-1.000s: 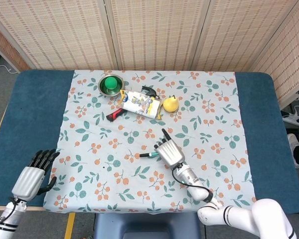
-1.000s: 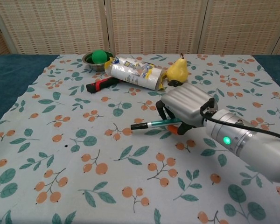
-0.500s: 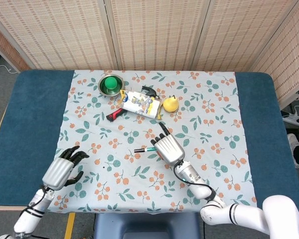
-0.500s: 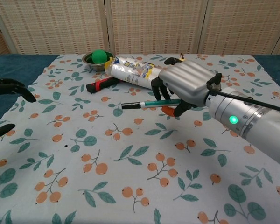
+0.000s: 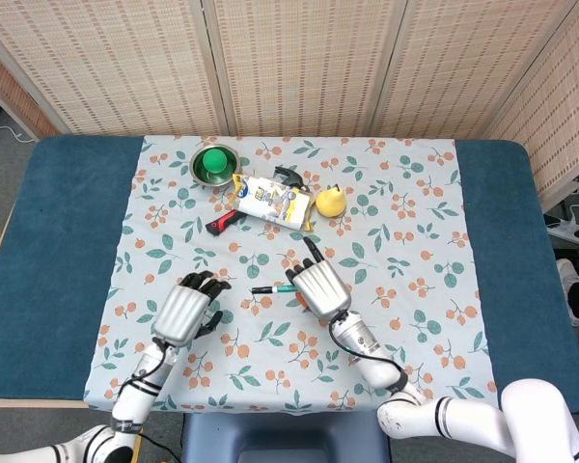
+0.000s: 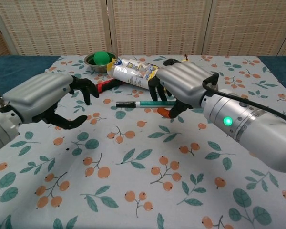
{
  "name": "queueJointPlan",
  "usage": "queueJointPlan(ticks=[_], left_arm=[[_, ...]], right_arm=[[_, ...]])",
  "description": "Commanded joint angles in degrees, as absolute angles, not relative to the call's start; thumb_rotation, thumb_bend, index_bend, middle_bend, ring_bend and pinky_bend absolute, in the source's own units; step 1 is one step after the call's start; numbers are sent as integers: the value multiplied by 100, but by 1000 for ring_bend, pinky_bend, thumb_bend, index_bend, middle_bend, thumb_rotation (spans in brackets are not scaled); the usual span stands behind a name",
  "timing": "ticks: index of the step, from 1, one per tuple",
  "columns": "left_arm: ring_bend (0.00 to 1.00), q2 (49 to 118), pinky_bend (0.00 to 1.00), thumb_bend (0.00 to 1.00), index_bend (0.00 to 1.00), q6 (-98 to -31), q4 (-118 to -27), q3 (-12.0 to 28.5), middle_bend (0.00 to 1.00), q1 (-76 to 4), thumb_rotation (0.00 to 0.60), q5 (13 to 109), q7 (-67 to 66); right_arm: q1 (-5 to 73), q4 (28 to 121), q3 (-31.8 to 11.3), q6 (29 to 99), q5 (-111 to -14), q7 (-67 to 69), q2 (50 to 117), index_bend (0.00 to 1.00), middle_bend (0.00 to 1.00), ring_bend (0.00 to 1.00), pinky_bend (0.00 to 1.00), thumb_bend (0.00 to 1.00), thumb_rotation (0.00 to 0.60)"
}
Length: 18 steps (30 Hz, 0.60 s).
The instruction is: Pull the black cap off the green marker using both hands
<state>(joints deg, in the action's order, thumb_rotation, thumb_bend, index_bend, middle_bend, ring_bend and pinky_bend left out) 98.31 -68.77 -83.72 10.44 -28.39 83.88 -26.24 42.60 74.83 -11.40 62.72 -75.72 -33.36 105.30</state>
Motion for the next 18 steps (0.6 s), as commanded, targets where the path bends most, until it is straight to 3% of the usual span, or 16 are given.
queueJointPlan(ticks=[1, 18], left_arm=[[216, 10117, 301, 360, 313, -6827, -8120, 1209, 381, -3061, 600, 8202, -2830], [271, 10607, 326, 348, 426, -6784, -7804, 1318, 451, -3429, 600, 7856, -2785]], right_arm=[[4268, 7457, -1144, 6269, -7552, -3318, 10574, 985, 807, 465, 71, 332, 600], [4374, 7108, -1208, 6250, -7517, -3156, 10818, 985, 807, 465, 72, 332, 600]])
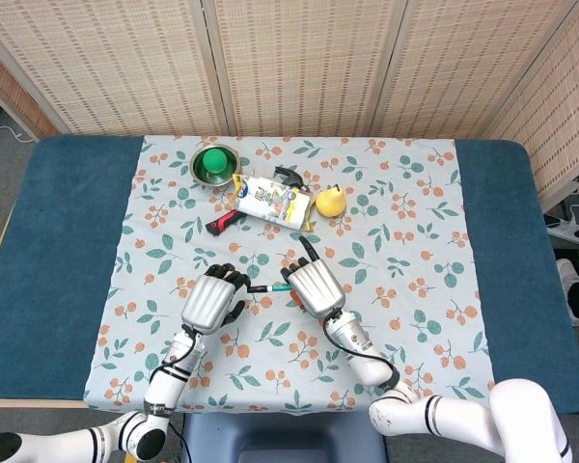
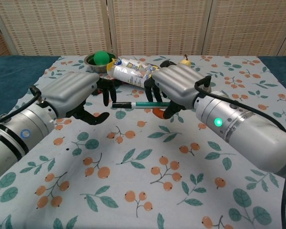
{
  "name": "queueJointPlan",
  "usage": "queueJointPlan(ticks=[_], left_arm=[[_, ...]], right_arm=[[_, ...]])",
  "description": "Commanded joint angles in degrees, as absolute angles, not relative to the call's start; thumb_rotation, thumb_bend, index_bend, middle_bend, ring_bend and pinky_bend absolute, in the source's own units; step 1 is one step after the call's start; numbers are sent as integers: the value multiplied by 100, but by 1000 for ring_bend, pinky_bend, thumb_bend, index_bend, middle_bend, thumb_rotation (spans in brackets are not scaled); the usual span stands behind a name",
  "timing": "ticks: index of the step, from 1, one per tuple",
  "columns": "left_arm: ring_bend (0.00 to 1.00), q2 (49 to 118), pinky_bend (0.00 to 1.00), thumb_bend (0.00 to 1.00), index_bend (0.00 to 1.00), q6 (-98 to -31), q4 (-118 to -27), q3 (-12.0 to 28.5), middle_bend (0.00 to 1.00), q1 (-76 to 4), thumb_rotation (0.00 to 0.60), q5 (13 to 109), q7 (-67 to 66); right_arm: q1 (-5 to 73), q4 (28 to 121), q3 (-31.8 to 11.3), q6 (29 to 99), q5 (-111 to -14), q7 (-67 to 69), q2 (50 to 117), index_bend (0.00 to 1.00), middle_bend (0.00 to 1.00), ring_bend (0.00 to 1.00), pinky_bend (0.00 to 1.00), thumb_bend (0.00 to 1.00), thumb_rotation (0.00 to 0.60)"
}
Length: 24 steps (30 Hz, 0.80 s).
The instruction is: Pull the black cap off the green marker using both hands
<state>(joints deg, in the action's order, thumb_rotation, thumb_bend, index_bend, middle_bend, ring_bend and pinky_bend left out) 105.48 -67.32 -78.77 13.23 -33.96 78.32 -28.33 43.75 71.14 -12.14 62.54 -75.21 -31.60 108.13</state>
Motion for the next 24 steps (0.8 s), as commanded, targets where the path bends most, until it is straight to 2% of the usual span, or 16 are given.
queueJointPlan(ticks=[1, 14, 24], left_arm=[[276, 10636, 328, 348, 430, -6807, -7752, 1316, 457, -3448, 600, 7869, -2779], [289, 10786, 331, 337, 407, -6766, -7410, 1288, 476, -3598, 600, 7815, -2415], [325, 10904, 344, 337, 451, -6857, -7155, 1341, 519, -3704, 600, 7860, -2108]], right_arm=[[4371, 7108, -1202, 6249, -7515, -3147, 10821, 985, 807, 465, 72, 332, 600], [4373, 7139, -1205, 6297, -7523, -3118, 10859, 985, 807, 465, 71, 332, 600], [4373, 7060, -1190, 6280, -7498, -3046, 10975, 985, 807, 465, 72, 332, 600]])
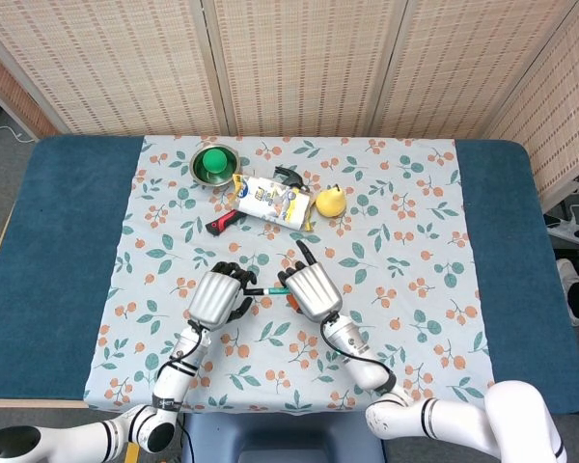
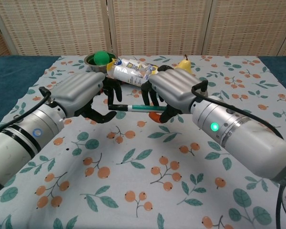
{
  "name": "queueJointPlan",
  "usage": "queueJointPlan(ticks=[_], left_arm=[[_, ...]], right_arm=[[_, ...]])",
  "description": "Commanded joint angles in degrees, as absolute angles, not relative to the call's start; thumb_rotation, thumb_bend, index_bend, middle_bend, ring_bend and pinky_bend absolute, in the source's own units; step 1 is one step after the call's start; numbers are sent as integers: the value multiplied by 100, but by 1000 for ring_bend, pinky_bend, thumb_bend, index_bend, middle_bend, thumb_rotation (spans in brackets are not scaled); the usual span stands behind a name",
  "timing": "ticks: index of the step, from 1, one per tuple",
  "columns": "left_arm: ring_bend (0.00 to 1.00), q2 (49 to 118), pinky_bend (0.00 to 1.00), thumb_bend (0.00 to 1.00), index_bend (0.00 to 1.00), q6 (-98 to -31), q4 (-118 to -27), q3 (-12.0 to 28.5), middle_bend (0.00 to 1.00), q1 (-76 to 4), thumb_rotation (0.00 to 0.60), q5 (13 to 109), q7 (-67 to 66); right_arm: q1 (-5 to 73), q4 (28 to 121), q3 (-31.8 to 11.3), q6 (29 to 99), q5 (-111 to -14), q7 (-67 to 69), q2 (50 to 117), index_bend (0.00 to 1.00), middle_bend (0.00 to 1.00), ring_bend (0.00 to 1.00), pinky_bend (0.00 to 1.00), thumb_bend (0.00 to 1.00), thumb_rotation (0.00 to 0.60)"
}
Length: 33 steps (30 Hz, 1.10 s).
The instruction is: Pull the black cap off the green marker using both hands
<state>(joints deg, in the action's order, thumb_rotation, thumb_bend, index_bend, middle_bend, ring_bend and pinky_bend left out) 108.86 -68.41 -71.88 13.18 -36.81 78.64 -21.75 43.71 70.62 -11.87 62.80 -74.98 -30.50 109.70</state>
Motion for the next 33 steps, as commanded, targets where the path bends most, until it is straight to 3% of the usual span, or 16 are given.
queueJointPlan(ticks=[1, 14, 22, 28, 33], left_arm=[[326, 10906, 344, 337, 455, -6865, -7143, 1343, 521, -3710, 600, 7864, -2057], [335, 10910, 345, 333, 484, -6878, -7130, 1230, 547, -3750, 600, 7905, -1938], [377, 10981, 352, 363, 592, -6994, -6931, 1180, 649, -3778, 600, 8035, -1807], [416, 11027, 351, 469, 658, -7089, -6823, 1162, 721, -3788, 600, 8097, -1845], [486, 11092, 357, 663, 726, -7204, -6688, 1148, 805, -3790, 600, 8171, -1846]], right_arm=[[4377, 7055, -1194, 6278, -7496, -3042, 10982, 985, 807, 465, 71, 332, 600], [4380, 7047, -1214, 6256, -7434, -3072, 11022, 985, 807, 465, 72, 332, 600], [4388, 7051, -1225, 6246, -7406, -3103, 11045, 985, 807, 465, 71, 332, 600], [4391, 7049, -1229, 6255, -7399, -3123, 11060, 985, 807, 465, 72, 332, 600], [4388, 7077, -1236, 6260, -7394, -3111, 11049, 985, 807, 465, 72, 333, 600]])
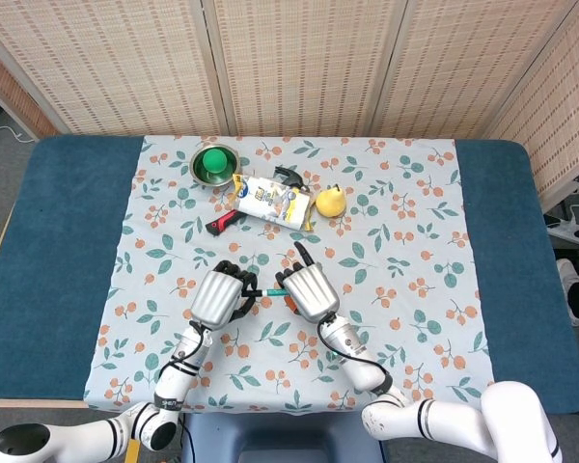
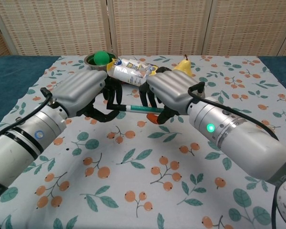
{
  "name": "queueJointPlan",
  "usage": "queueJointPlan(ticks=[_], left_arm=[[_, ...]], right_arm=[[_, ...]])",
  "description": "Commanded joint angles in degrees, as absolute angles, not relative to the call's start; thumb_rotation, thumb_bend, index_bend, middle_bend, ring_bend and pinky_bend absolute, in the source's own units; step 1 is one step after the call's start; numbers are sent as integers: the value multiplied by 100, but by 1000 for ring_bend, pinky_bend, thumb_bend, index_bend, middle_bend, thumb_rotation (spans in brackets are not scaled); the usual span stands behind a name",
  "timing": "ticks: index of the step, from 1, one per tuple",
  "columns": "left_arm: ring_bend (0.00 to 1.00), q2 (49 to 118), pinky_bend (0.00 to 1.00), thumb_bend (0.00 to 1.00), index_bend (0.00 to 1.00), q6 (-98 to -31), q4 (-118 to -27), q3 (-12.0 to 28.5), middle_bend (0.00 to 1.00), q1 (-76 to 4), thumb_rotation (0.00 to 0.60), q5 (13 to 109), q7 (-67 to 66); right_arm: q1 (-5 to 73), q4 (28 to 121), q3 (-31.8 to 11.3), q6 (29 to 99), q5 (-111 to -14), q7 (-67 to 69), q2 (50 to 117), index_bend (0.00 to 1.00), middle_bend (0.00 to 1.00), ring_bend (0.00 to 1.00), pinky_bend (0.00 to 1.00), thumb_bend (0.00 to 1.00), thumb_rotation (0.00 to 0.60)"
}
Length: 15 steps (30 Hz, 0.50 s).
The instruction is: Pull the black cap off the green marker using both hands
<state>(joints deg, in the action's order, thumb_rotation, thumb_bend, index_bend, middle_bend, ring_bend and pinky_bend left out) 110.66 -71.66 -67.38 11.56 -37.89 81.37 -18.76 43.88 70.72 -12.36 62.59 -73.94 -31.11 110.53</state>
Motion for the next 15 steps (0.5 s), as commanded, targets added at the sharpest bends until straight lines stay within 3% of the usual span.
queueJointPlan(ticks=[1, 15], left_arm=[[497, 11099, 358, 684, 732, -7216, -6668, 1148, 816, -3792, 600, 8181, -1818], [606, 11114, 353, 774, 788, -7409, -6511, 1136, 908, -3791, 600, 8342, -1531]], right_arm=[[4388, 7086, -1234, 6259, -7395, -3117, 11042, 985, 807, 465, 72, 332, 600], [4360, 7216, -1264, 6324, -7397, -3109, 10934, 985, 807, 465, 72, 332, 600]])
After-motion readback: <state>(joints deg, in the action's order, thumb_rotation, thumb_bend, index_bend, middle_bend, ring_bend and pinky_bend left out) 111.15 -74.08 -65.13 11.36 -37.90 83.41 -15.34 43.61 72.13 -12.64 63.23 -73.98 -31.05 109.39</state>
